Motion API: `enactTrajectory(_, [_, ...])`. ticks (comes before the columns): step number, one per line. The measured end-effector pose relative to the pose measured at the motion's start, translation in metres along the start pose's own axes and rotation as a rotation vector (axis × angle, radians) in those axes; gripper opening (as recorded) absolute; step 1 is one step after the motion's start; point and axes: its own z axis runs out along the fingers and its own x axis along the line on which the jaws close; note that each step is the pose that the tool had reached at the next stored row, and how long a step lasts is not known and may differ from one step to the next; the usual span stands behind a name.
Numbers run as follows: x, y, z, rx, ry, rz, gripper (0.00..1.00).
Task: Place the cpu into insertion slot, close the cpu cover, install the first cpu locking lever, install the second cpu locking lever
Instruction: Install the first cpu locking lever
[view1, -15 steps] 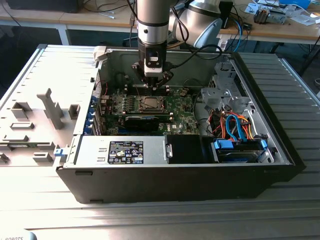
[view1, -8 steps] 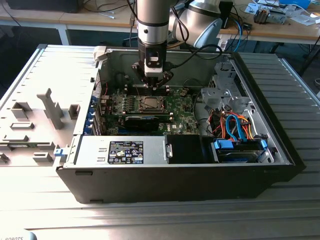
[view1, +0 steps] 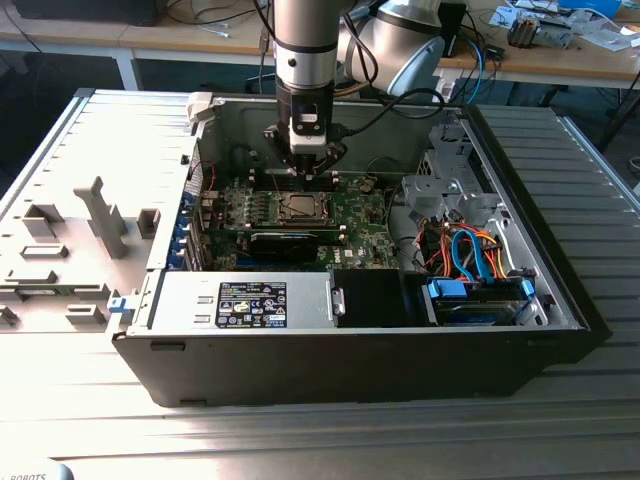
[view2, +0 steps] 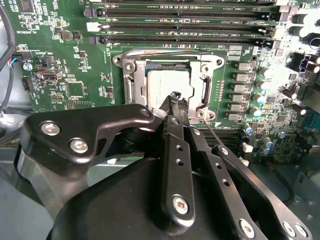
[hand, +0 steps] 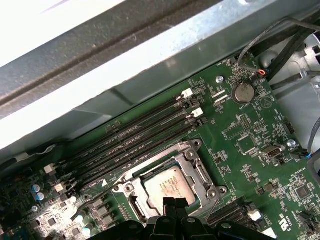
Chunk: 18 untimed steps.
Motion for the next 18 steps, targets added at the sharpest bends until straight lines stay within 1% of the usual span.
enactTrajectory(18, [0.0000,0.0000,0.0000,-0.0012,-0.0009,-0.025,0.11])
